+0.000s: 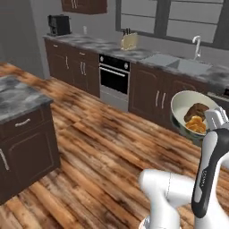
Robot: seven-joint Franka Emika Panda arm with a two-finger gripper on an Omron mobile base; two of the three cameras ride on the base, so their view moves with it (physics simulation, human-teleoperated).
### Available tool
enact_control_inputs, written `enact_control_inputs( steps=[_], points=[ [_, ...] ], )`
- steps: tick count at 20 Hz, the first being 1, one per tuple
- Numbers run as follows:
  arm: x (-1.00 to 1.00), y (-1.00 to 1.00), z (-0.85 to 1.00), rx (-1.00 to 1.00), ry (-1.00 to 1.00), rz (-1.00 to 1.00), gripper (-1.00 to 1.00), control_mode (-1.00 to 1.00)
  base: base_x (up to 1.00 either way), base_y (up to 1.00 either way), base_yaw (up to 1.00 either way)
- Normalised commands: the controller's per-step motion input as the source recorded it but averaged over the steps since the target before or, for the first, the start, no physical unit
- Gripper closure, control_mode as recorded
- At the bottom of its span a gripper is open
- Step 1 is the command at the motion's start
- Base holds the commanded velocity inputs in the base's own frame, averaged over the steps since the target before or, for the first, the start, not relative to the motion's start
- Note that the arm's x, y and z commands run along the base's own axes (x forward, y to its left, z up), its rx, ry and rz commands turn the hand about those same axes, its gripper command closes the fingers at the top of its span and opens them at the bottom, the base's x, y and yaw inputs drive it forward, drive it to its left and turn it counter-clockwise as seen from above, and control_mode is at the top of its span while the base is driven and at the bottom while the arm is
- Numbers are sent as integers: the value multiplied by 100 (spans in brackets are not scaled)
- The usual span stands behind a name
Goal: Pick up the heated bread from the toaster oven and place it in the bowl. Then move the bread bowl to the dining counter.
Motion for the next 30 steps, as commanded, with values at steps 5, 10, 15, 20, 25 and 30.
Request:
enact_control_inputs(
  steps=[5, 10, 15, 20, 25, 30],
  points=[
    [0, 0, 0, 0, 0, 0, 100, 100, 48, 21, 70],
    [0, 0, 0, 0, 0, 0, 100, 100, 100, -14, 18],
    [0, 0, 0, 0, 0, 0, 100, 100, 100, 0, 16],
    [0, 0, 0, 0, 0, 0, 100, 100, 100, -30, 24],
    [0, 0, 0, 0, 0, 0, 100, 100, 100, -68, 30],
    [0, 0, 0, 0, 0, 0, 100, 100, 100, -100, 17]
  ],
)
